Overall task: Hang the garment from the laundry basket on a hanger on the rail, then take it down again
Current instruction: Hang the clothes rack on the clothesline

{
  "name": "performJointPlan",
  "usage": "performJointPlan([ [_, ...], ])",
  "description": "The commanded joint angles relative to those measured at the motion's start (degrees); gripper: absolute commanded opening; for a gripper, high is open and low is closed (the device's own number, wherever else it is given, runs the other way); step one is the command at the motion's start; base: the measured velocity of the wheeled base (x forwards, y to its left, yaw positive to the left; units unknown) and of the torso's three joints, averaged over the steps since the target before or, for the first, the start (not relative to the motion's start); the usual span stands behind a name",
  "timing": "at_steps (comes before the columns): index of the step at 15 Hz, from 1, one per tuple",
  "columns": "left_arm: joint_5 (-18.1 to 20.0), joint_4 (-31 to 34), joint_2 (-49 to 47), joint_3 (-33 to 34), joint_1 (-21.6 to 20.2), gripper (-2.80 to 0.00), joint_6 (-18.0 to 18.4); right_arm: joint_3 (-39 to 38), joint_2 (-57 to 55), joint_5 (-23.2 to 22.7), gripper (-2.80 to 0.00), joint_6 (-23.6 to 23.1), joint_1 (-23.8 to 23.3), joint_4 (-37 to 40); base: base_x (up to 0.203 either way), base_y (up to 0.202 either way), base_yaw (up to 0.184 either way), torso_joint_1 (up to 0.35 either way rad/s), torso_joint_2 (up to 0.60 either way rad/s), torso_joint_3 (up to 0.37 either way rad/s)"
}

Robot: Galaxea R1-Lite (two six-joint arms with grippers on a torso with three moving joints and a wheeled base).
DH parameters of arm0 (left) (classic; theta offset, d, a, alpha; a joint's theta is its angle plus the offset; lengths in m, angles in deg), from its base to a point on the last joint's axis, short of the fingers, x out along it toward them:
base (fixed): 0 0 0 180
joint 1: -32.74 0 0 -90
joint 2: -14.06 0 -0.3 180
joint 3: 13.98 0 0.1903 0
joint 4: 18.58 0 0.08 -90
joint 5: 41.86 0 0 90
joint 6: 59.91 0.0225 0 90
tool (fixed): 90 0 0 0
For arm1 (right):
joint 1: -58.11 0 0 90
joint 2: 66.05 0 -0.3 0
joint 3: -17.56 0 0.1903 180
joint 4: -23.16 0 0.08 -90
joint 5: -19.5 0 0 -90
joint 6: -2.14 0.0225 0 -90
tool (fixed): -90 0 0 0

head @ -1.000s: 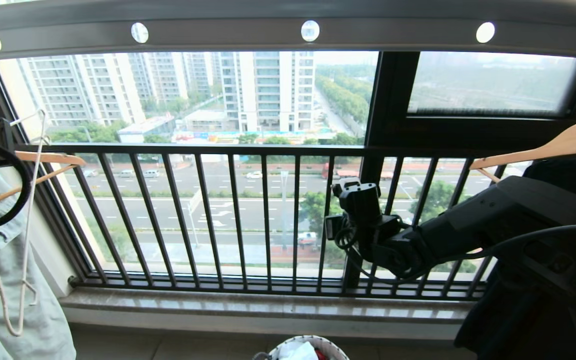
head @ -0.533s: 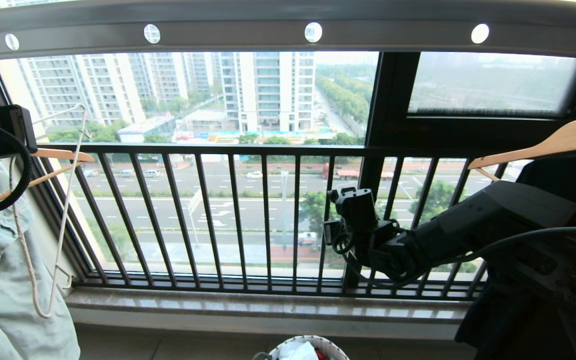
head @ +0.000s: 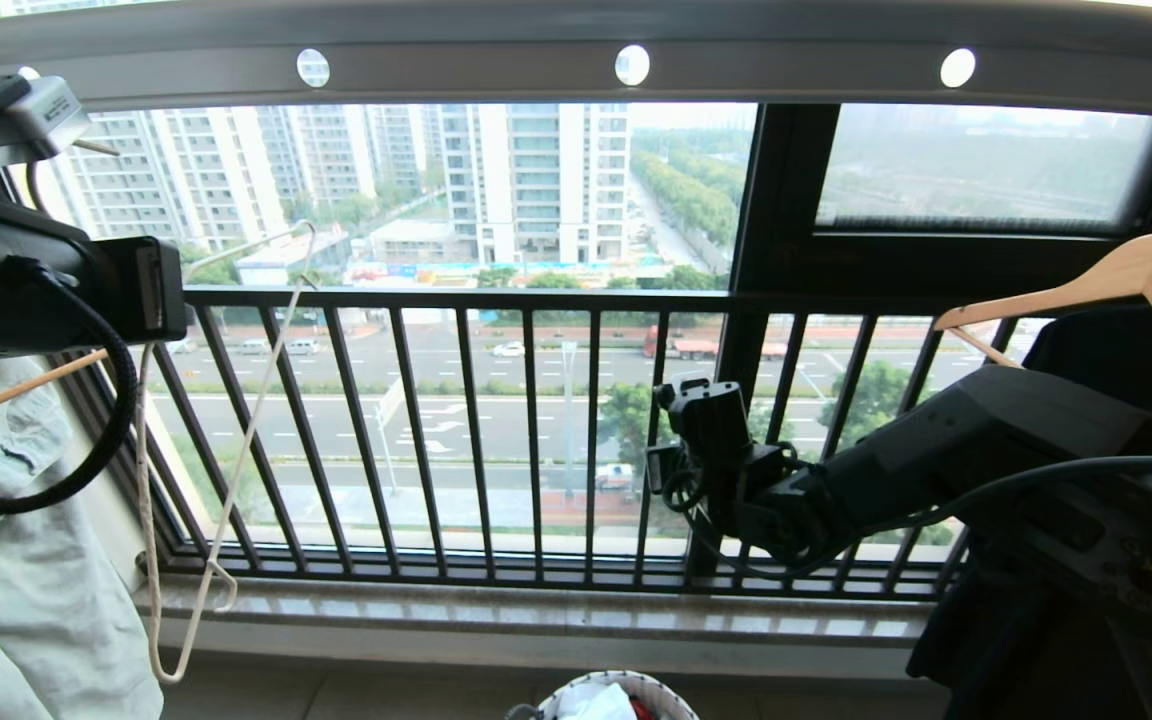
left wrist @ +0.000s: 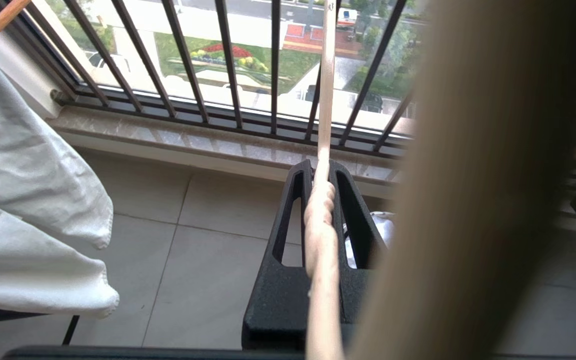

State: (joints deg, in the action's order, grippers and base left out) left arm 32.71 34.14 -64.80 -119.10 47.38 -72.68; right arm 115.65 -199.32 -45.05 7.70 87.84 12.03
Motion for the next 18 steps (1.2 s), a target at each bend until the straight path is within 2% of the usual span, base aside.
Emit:
performJointPlan([
  [1, -2.83, 0.32, 1.36, 0.22, 6.23, -2.80, -0.43, 0.08, -0.51, 0.22, -2.80, 0.06, 0.24, -0.22, 0.000, 0.000, 0.000, 0.000, 0.00, 0.000],
  [3, -4.73, 1.06, 1.23, -1.44, 7.93, -2.80, -0.66, 0.17, -0.68, 0.22, -2.80, -0.02, 0.24, -0.22, 0.000, 0.000, 0.000, 0.000, 0.00, 0.000],
  [6, -4.86, 1.63, 1.78, -1.48, 8.78, -2.80, -0.95, 0.17, -0.66, 0.22, -2.80, -0.02, 0.24, -0.22, 0.000, 0.000, 0.000, 0.000, 0.00, 0.000],
  [9, -5.11, 4.82, 0.94, -4.71, 9.21, -2.80, -0.93, 0.17, -0.68, 0.22, -2.80, 0.15, 0.33, -0.30, 0.000, 0.000, 0.000, 0.000, 0.00, 0.000],
  [11, -9.21, 4.76, -0.69, -5.83, 12.01, -2.80, -2.15, 0.08, -0.59, 0.22, -2.80, 0.24, 0.33, -0.30, 0.000, 0.000, 0.000, 0.000, 0.00, 0.000],
  [14, -18.40, 4.66, -5.40, -7.09, 18.52, -2.80, -8.51, 0.17, -0.24, 0.22, -2.80, 0.16, 0.24, -0.30, 0.000, 0.000, 0.000, 0.000, 0.00, 0.000],
  [15, -19.45, 4.61, -6.04, -7.76, 18.81, -2.80, -9.37, 0.17, -0.16, 0.22, -2.80, 0.15, 0.24, -0.30, 0.000, 0.000, 0.000, 0.000, 0.00, 0.000],
  [18, -19.46, 5.01, -6.39, -9.04, 20.87, -2.80, -9.91, -0.01, 0.15, 0.31, -2.80, 0.06, 0.41, -0.30, 0.000, 0.000, 0.000, 0.000, 0.00, 0.000],
])
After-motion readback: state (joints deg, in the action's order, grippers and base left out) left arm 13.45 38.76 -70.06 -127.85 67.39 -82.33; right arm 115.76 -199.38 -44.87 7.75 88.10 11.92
